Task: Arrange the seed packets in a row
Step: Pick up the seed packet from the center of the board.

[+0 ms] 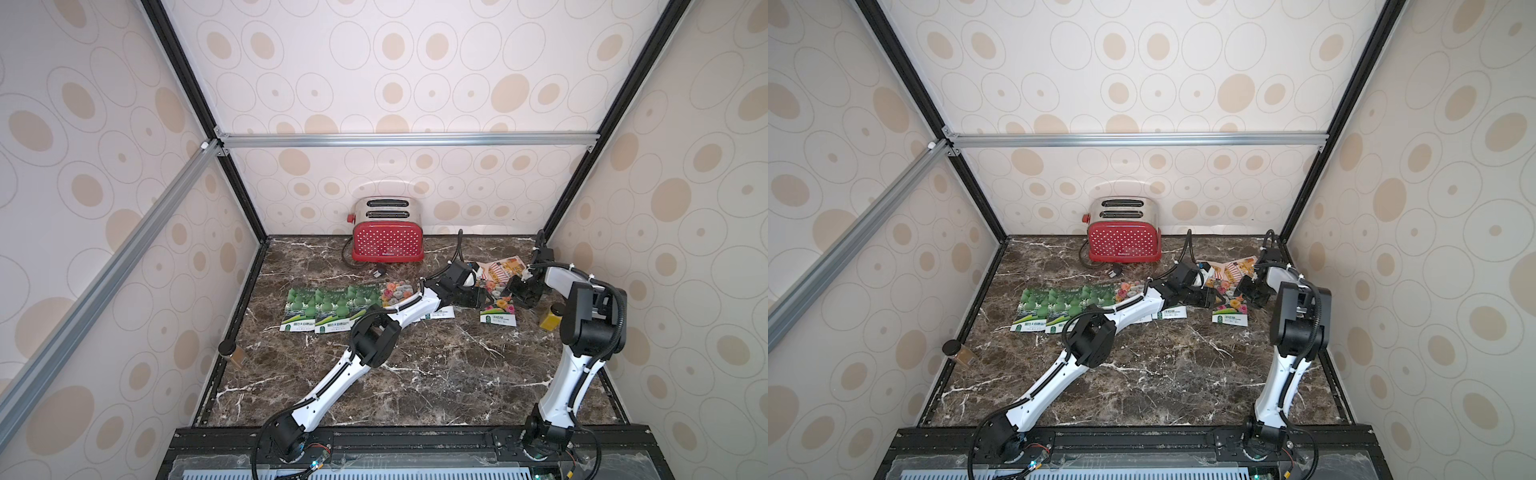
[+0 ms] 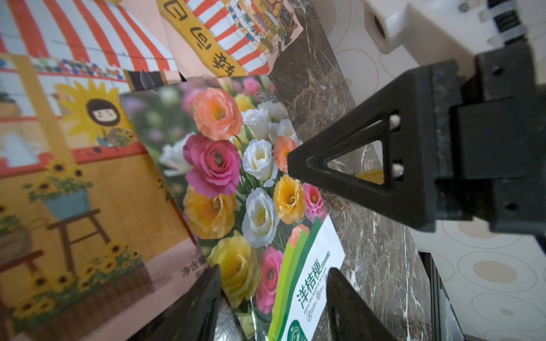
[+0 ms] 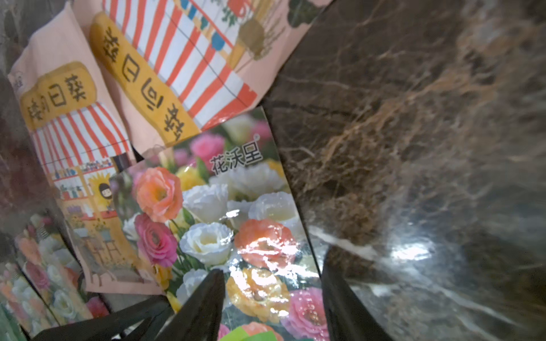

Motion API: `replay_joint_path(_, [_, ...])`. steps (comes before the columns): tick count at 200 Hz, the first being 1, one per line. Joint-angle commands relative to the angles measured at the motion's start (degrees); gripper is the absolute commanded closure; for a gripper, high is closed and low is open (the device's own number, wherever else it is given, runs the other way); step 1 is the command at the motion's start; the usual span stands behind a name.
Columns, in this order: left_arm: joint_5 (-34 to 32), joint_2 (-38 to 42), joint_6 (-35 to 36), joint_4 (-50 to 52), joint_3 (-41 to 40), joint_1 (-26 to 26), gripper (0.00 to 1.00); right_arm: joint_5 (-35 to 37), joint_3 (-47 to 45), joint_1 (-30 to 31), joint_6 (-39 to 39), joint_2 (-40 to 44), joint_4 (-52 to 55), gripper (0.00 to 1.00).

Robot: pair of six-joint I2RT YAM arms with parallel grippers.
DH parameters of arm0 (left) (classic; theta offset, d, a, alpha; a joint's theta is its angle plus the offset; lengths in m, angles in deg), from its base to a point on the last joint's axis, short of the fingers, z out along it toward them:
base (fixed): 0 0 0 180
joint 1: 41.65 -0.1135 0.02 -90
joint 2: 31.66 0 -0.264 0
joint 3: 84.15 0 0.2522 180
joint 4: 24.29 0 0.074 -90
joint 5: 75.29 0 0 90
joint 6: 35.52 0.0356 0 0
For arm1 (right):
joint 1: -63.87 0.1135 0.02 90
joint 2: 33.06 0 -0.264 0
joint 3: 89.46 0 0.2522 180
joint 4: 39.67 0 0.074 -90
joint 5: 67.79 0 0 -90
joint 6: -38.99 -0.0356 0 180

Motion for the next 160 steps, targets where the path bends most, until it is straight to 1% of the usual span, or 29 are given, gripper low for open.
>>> replay_joint_path(1, [0.0,-3.9,-1.5,2.0,1.4,0.4,0.41,-5.4,-3.2,0.2,-0.5,-2.4,0.4,0.48])
replay_joint_path(38, [0.1,-4.4,-1.9,1.4,1.3,0.4,0.42,-8.1,-5.0,0.3,-0.2,-1.8,-0.9,0.54])
replay_joint_path(78, [0.4,-4.4,-2.2,1.3,1.2,0.4,0.42,-11.6,-5.9,0.3,-0.1,-0.1,-2.1,0.66])
replay_joint_path(101, [0.3,-4.4,-2.1,1.3,1.3,0.4,0.43,-13.3,-6.6,0.3,0.3,1.1,-3.0,0.66])
replay_joint_path(118, [0.4,-4.6,-2.2,1.2,1.4,0.5,0.46,-15.5,-7.3,0.3,0.4,1.7,-4.6,0.65])
replay_joint_path(139, [0.2,-4.6,-2.1,1.8,1.4,0.4,0.49,-17.7,-8.5,0.3,0.3,2.6,-6.3,0.68])
replay_joint_path(160, [0.0,-4.7,-2.1,1.9,1.3,0.5,0.52,-18.0,-8.7,0.3,0.8,3.5,-6.6,0.7])
